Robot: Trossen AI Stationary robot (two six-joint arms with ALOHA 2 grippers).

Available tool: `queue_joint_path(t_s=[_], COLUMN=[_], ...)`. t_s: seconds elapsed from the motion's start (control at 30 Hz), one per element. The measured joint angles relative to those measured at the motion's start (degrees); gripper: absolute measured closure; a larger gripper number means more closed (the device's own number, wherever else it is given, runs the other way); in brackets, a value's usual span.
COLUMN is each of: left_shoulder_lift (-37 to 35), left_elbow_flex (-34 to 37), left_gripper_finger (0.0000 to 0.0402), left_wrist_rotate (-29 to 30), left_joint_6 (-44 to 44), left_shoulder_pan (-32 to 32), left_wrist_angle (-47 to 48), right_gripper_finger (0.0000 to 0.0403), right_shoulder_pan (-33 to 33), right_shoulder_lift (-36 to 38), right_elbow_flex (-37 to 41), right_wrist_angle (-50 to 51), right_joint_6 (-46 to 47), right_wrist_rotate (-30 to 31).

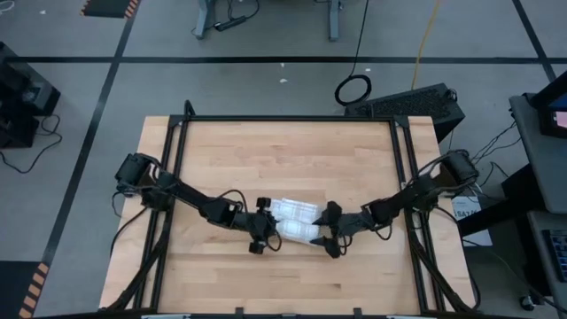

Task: Roll towel
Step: Roll the white kitchen towel

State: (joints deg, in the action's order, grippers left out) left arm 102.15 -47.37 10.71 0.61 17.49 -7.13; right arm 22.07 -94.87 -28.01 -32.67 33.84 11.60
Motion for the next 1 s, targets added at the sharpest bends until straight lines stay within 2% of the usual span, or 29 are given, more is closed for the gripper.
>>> queue_joint_path(t_s=[0.1,0.2,0.4,0.57,0.77,0.9,1.0], left_shoulder_lift=[0.0,0.0,0.0,0.1,0.1,0.1,0.2], left_elbow_flex=[0.0,0.0,0.0,0.1,0.1,0.1,0.1], left_gripper_finger=[0.0248,0.0248,0.0248,0.0249,0.0249,0.0249,0.0249], left_wrist_rotate=[-2.2,-4.8,-9.1,-14.6,-20.2,-23.4,-25.8], left_joint_6=[1.4,3.2,8.3,12.7,16.5,18.6,20.1], left_shoulder_pan=[-1.1,-2.2,-4.1,-6.2,-8.3,-9.2,-9.8], left_wrist_angle=[0.2,0.2,0.2,0.1,-0.1,-0.1,-0.1], right_gripper_finger=[0.0078,0.0074,0.0073,0.0058,0.0022,0.0005,0.0006], right_shoulder_pan=[2.0,5.1,11.3,14.5,15.6,15.0,13.6], right_shoulder_lift=[4.3,7.7,10.3,6.6,-1.4,-6.7,-9.8], right_elbow_flex=[0.0,0.0,0.0,-0.1,-0.1,-0.2,-0.2], right_wrist_angle=[6.8,11.5,10.8,7.7,-4.9,-14.6,-17.9], right_joint_6=[-3.9,-8.8,-17.6,-18.8,-24.0,-29.7,-30.6], right_wrist_rotate=[2.4,8.0,20.8,26.4,33.7,34.6,34.5])
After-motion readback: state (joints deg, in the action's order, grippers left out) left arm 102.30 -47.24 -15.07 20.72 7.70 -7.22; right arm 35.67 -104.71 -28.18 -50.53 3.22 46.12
